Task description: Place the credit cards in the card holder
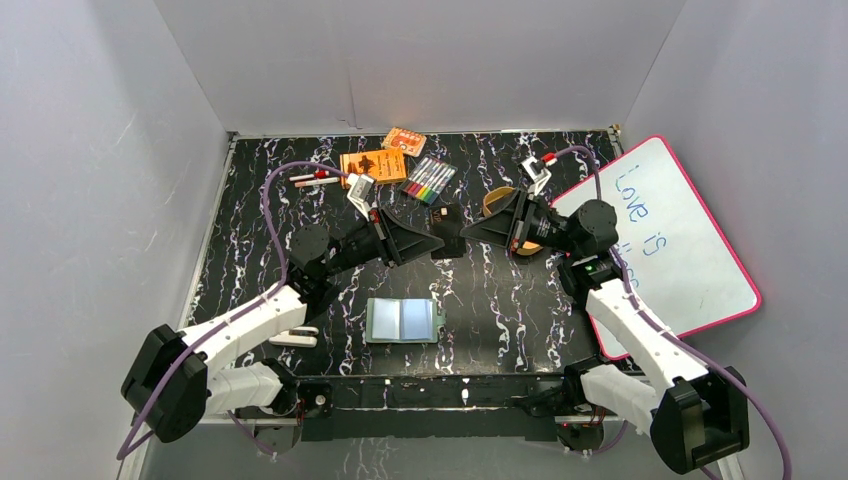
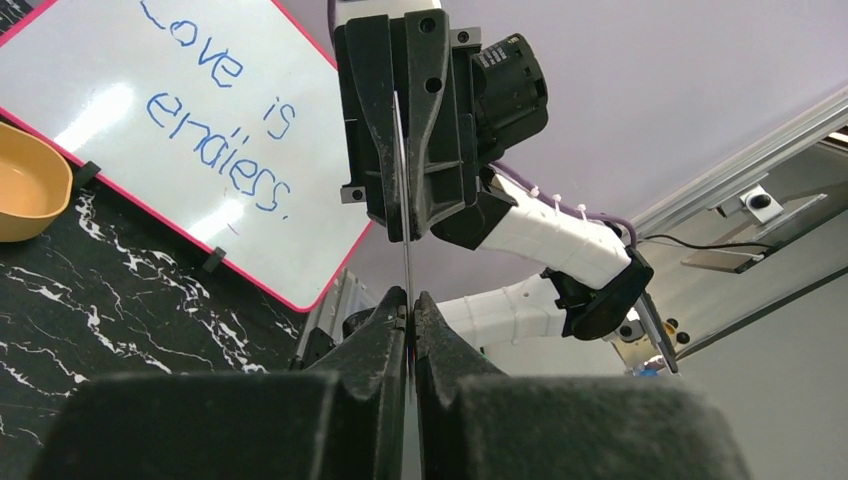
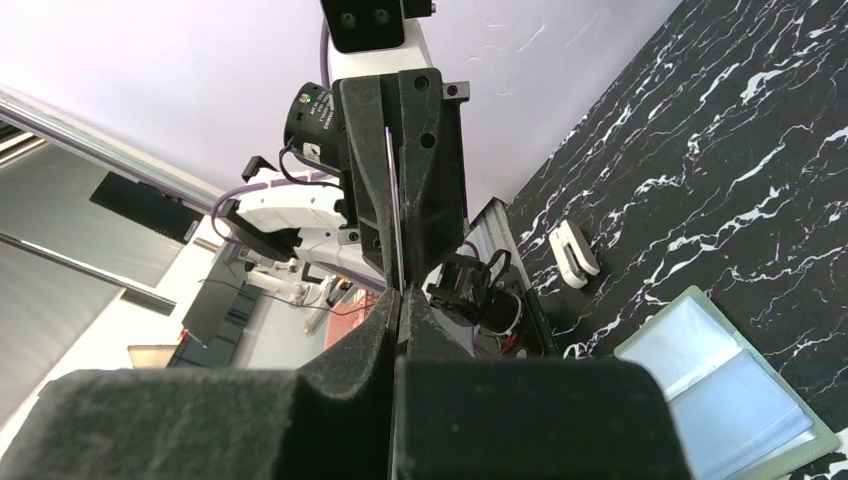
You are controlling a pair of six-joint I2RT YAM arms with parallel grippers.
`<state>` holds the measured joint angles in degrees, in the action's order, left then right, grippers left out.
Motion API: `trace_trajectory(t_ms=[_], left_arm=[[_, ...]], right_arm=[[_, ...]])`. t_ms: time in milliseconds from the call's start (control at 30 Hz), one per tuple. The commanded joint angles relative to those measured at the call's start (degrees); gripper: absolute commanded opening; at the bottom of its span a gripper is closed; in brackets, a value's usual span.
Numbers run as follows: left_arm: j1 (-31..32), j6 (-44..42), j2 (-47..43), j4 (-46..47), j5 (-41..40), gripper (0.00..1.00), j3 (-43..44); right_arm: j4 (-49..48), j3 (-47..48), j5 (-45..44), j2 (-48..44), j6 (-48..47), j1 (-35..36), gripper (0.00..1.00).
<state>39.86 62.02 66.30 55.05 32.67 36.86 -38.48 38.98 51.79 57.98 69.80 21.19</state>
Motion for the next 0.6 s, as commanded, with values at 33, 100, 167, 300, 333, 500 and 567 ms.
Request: trace_trajectory(t_ms=[33, 100, 167, 300, 333, 500, 567], left_arm=[[-0.2, -0.7, -2.0, 2.8, 0.6, 0.00, -0.2], [-0.2, -0.7, -2.7, 2.9, 0.1, 0.00, -1.0], [-0.3, -0.5, -2.9, 2.9, -0.1, 0.00, -1.3], [-0.2, -0.3, -2.8, 2.9, -0.2, 0.00, -1.4], [-0.2, -0.2, -2.7, 2.9, -0.2, 0.00, -1.4], [-0.2, -0.1, -2.2, 2.9, -0.4, 0.00, -1.1], [-0.2, 0.0, -2.0, 2.9, -0.5, 0.00, -1.0]], right_arm=[[4.6, 3.5, 0.3, -1.2, -4.0, 0.3, 0.26], [4.6, 3.6, 0.6, -1.1, -3.9, 0.4, 0.41], [4.8, 3.9, 0.6, -0.9, -4.0, 0.4, 0.48], [5.5, 5.0, 0.2, 0.0, -4.6, 1.1, 0.52], [6.3, 5.4, 0.2, 0.0, -5.1, 1.4, 0.52], [9.9, 7.3, -0.6, 1.0, -7.7, 3.3, 0.48], [10.4, 7.6, -0.8, 0.9, -8.2, 3.5, 0.38]])
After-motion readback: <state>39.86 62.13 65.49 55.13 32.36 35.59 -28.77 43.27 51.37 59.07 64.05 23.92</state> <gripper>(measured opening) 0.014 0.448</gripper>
